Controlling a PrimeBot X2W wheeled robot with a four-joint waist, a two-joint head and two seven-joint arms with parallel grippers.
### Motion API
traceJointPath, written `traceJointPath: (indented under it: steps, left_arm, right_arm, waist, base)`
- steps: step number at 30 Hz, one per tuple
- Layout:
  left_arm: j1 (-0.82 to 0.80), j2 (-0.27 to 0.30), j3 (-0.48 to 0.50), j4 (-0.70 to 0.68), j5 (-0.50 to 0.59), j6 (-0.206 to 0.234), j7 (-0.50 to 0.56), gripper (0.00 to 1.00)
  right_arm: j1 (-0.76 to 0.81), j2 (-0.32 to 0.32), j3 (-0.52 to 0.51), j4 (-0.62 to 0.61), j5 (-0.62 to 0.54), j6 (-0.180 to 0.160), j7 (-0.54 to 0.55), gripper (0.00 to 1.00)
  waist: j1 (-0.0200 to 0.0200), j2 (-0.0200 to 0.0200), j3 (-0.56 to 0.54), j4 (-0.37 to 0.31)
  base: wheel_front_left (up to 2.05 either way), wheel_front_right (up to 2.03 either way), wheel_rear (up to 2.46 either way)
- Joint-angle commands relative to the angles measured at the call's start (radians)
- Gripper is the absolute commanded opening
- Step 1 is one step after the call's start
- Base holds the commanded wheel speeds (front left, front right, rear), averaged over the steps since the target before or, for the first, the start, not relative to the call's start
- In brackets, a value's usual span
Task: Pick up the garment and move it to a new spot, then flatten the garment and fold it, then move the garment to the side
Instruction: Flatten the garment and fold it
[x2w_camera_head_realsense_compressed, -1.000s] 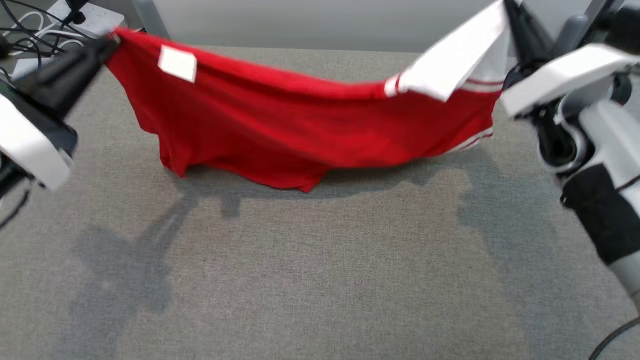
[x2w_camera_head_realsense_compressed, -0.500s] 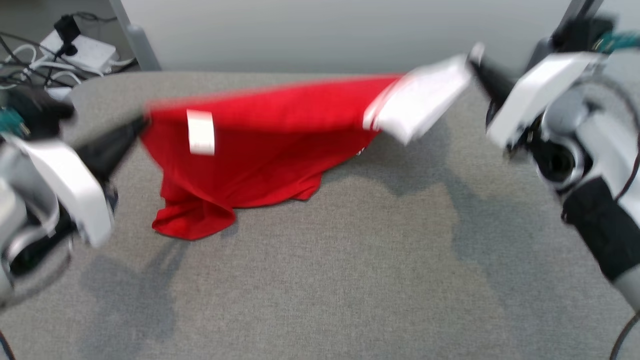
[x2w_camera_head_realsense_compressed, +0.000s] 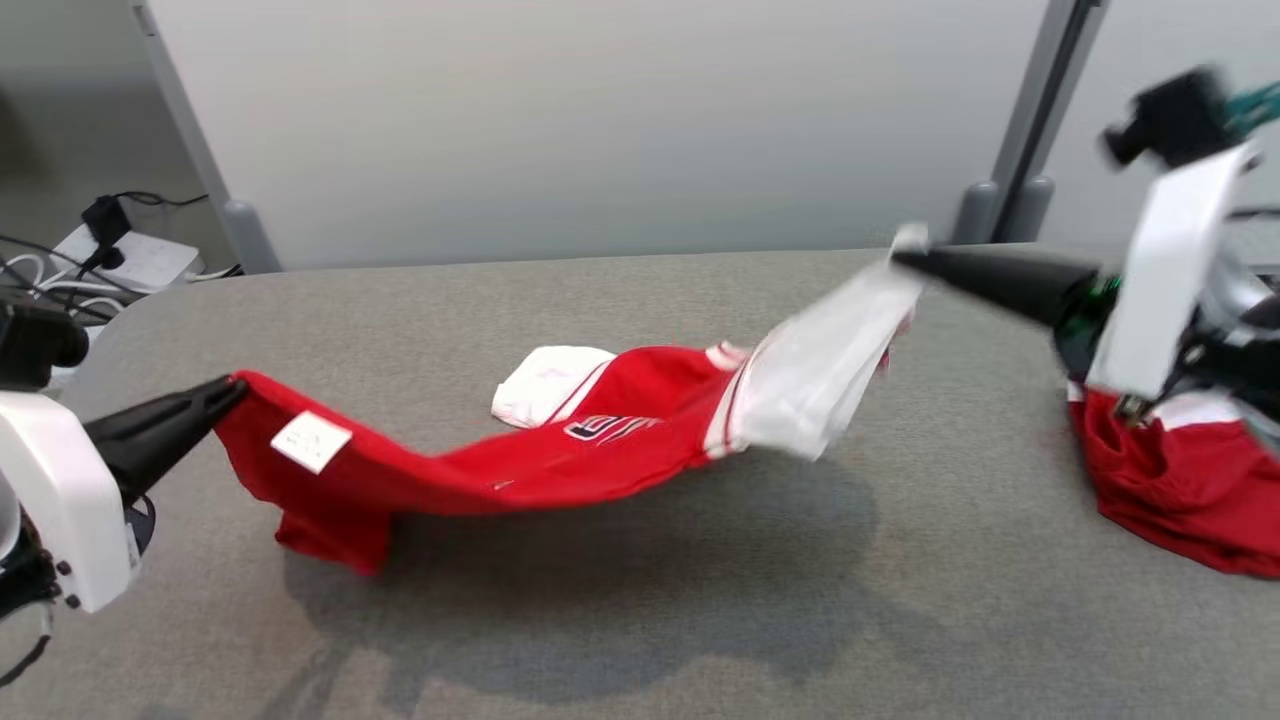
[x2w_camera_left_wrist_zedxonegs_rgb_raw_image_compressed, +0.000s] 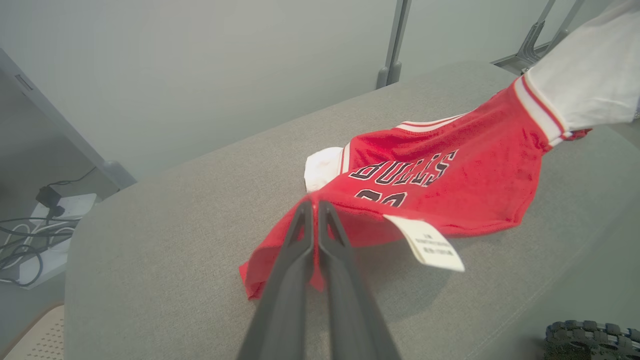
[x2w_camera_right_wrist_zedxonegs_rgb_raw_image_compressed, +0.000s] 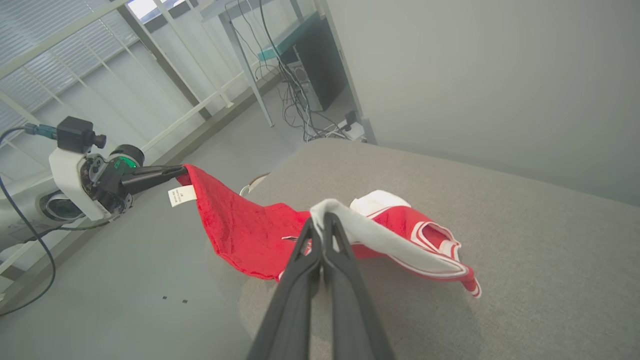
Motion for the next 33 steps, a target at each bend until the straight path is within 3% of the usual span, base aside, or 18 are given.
traceJointPath:
  steps: [1, 5, 10, 21, 26, 30, 33]
  left_arm:
    - [-0.059, 0.051, 0.075, -0.025, 0.033, 0.013, -0.026, 0.00]
    - [-0.081, 0.045, 0.100, -0.038, 0.062, 0.008, -0.078, 0.00]
    - [-0.111, -0.007, 0.129, 0.004, 0.112, -0.015, -0.179, 0.00]
    - [-0.186, -0.187, 0.147, 0.277, 0.246, -0.049, -0.355, 0.00]
    - [-0.266, -0.280, 0.191, 0.408, 0.336, -0.055, -0.390, 0.00]
    - [-0.239, -0.325, 0.232, 0.446, 0.364, -0.060, -0.393, 0.00]
    - [-0.138, -0.323, 0.167, 0.425, 0.310, -0.061, -0.390, 0.00]
  right_arm:
    - [-0.037, -0.020, -0.057, -0.060, 0.003, 0.004, -0.042, 0.00]
    - [-0.107, -0.025, -0.135, -0.070, -0.048, 0.004, -0.112, 0.00]
    - [-0.175, 0.049, -0.193, 0.018, -0.120, 0.004, -0.208, 0.00]
    - [-0.272, 0.246, -0.251, 0.357, -0.412, 0.004, -0.516, 0.00]
    - [-0.346, 0.323, -0.283, 0.485, -0.476, 0.004, -0.647, 0.00]
    - [-0.327, 0.345, -0.238, 0.525, -0.454, 0.004, -0.587, 0.00]
    - [-0.252, 0.333, -0.174, 0.496, -0.388, 0.004, -0.454, 0.00]
  waist:
    - [-0.0001, -0.0001, -0.002, -0.028]
    - [-0.0001, -0.0001, 0.011, -0.054]
    - [-0.0001, -0.0001, 0.043, -0.073]
    - [-0.0001, -0.0001, 0.105, -0.089]
    - [-0.0001, -0.0001, 0.114, -0.087]
    - [-0.0001, -0.0001, 0.105, -0.083]
    - [-0.0001, -0.0001, 0.085, -0.082]
  base:
    - [0.00, 0.00, 0.00]
    - [0.00, 0.00, 0.00]
    - [0.00, 0.00, 0.00]
    - [0.00, 0.00, 0.00]
    - [0.00, 0.00, 0.00]
    - [0.00, 0.00, 0.00]
    - [0.00, 0.00, 0.00]
